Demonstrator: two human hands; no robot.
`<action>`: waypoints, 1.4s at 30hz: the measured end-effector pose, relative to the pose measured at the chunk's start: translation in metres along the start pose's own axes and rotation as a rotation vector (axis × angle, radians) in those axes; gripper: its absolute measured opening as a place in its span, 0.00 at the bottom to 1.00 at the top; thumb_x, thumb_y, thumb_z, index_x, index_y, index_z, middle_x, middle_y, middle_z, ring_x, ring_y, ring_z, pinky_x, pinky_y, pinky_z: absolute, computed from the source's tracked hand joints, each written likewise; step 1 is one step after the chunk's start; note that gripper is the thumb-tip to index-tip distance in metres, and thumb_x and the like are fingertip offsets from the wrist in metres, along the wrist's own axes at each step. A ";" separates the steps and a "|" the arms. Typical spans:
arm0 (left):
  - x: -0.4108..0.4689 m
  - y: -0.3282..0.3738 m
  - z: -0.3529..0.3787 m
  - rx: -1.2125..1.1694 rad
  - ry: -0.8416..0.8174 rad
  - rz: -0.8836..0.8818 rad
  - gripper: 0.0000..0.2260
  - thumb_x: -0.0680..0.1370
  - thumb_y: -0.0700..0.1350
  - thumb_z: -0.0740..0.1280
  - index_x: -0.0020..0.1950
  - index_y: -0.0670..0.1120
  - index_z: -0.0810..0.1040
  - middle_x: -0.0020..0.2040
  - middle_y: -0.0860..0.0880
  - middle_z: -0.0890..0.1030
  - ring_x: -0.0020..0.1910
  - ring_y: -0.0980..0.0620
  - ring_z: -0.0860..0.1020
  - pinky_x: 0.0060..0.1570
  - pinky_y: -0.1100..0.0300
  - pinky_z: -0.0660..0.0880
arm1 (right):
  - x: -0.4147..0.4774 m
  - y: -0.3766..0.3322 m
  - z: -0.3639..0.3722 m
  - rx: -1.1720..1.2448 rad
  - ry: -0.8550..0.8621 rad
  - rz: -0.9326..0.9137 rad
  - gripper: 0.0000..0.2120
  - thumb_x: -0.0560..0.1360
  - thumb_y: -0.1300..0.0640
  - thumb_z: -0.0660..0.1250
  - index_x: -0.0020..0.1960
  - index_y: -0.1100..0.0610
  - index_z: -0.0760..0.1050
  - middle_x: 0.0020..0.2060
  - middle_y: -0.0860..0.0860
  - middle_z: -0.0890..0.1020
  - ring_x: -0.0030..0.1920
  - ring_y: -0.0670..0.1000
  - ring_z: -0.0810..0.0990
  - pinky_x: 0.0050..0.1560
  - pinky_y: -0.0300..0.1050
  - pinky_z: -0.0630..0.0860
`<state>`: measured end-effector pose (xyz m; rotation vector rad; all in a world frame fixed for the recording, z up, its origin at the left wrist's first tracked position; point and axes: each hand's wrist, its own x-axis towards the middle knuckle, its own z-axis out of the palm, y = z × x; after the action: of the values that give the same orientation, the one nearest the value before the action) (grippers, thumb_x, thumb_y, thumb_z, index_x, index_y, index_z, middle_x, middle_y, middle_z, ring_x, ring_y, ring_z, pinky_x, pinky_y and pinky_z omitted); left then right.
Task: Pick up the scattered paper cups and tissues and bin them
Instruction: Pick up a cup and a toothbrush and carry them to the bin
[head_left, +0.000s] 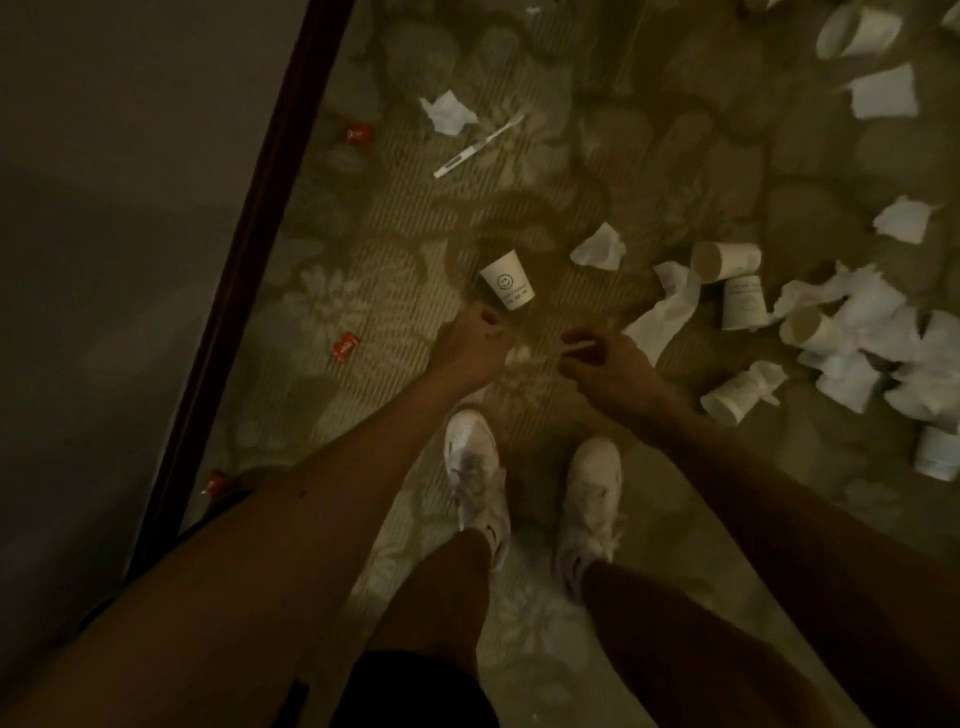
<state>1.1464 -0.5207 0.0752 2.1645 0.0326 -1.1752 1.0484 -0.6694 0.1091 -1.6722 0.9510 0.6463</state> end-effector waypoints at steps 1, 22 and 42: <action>0.020 -0.003 0.007 -0.008 0.009 0.008 0.10 0.79 0.49 0.68 0.58 0.49 0.75 0.50 0.49 0.80 0.52 0.46 0.79 0.51 0.53 0.76 | 0.022 0.004 0.003 -0.018 -0.009 -0.008 0.18 0.78 0.57 0.68 0.67 0.53 0.72 0.55 0.50 0.80 0.44 0.47 0.80 0.37 0.37 0.75; 0.201 -0.145 0.061 -0.447 0.524 0.161 0.19 0.77 0.44 0.69 0.66 0.52 0.70 0.50 0.53 0.78 0.48 0.54 0.79 0.50 0.56 0.79 | 0.346 0.024 0.142 -0.779 -0.067 -0.499 0.43 0.64 0.50 0.77 0.71 0.57 0.60 0.65 0.59 0.72 0.65 0.60 0.72 0.63 0.53 0.68; 0.168 -0.338 0.005 0.583 0.779 0.145 0.17 0.80 0.45 0.66 0.67 0.43 0.74 0.66 0.40 0.74 0.62 0.41 0.70 0.64 0.48 0.71 | 0.283 -0.020 0.273 -0.879 -0.359 -0.782 0.42 0.58 0.44 0.81 0.64 0.52 0.65 0.54 0.49 0.74 0.53 0.52 0.75 0.52 0.56 0.77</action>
<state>1.1338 -0.3070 -0.2359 2.9552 -0.1430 -0.2000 1.2286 -0.4832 -0.1877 -2.3509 -0.3491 0.8174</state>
